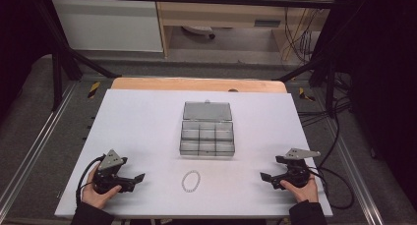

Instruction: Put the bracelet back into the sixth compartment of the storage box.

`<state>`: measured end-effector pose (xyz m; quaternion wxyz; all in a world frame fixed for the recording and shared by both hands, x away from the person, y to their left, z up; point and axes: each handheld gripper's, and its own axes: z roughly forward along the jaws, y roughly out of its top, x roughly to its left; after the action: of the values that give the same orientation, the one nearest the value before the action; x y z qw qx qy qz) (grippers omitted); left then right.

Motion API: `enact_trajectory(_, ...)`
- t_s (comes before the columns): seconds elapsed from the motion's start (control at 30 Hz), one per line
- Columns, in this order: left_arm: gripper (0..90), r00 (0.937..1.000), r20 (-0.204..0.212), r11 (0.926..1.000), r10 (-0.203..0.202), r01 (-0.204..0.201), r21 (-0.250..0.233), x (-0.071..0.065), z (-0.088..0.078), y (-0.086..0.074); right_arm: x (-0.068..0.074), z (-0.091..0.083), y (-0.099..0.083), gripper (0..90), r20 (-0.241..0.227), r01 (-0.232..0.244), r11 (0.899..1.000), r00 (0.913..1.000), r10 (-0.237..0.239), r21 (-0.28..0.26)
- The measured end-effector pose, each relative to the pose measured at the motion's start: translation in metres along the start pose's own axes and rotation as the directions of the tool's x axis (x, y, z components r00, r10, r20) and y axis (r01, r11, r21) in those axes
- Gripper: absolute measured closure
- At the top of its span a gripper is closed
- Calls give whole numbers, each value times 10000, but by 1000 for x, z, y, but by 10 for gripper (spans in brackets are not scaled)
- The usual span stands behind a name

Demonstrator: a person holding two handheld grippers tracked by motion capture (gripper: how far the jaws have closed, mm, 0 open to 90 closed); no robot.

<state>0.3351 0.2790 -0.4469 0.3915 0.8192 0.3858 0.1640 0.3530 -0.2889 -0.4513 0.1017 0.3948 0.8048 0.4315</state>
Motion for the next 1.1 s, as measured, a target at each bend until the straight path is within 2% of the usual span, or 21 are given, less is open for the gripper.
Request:
enact_trajectory(0.23,90,10000,21,10000,-80,80,-31,1,0,-1,2,-1,1,8,-87,-76,10000,9999,75,-62)
enact_trajectory(0.4,95,10000,55,10000,-78,78,-30,1,0,-2,5,1,3,7,-94,130,9999,9999,-131,-106)
enact_trajectory(0.73,94,10000,67,10000,-55,55,-83,1,0,-2,13,6,7,8,-127,231,9997,9997,-232,-74)
enact_trajectory(1.1,94,10000,38,9999,-37,37,-100,2,-1,-2,25,15,14,6,-421,470,9989,9980,-470,-15)
